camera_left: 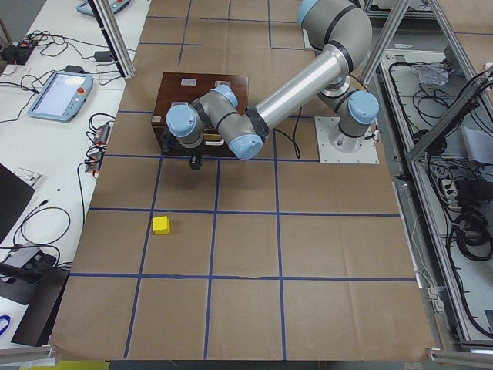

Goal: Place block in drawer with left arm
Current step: 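Pull the drawer open outward with the left gripper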

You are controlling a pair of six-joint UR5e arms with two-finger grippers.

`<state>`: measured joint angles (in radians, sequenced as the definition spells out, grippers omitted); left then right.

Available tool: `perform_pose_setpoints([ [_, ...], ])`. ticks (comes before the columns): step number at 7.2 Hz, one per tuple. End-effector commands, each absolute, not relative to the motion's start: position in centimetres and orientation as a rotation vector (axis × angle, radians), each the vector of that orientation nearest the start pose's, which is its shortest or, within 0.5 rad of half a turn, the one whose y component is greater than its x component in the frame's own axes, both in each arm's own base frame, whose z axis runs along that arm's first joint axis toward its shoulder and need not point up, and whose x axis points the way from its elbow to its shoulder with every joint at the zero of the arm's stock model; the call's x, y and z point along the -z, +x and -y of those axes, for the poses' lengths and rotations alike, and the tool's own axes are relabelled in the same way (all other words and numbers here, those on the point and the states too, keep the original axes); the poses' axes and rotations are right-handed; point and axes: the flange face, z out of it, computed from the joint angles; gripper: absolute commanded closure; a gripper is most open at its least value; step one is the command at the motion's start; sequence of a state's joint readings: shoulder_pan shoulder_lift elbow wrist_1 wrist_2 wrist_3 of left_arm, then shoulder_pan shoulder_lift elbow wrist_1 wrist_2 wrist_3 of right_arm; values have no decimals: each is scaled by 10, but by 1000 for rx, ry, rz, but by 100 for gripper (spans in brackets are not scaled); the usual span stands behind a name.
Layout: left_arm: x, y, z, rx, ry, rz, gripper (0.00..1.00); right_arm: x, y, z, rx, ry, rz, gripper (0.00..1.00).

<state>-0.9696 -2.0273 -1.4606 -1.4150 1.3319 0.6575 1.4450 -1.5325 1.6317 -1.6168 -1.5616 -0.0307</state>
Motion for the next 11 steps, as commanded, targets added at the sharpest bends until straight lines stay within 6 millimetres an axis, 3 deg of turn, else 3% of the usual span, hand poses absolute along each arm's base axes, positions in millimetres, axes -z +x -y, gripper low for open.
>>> perform_pose_setpoints([
  [1,-298,235,613,-6,51,-3436,2,-443,70,514,-83,149,-3124,0],
  [5,-298,244,614,22,53,-3404,2,-443,70,514,-83,149,-3124,0],
  [11,-305,286,602,34,69,-3339,2,-443,70,514,-83,149,-3124,0],
])
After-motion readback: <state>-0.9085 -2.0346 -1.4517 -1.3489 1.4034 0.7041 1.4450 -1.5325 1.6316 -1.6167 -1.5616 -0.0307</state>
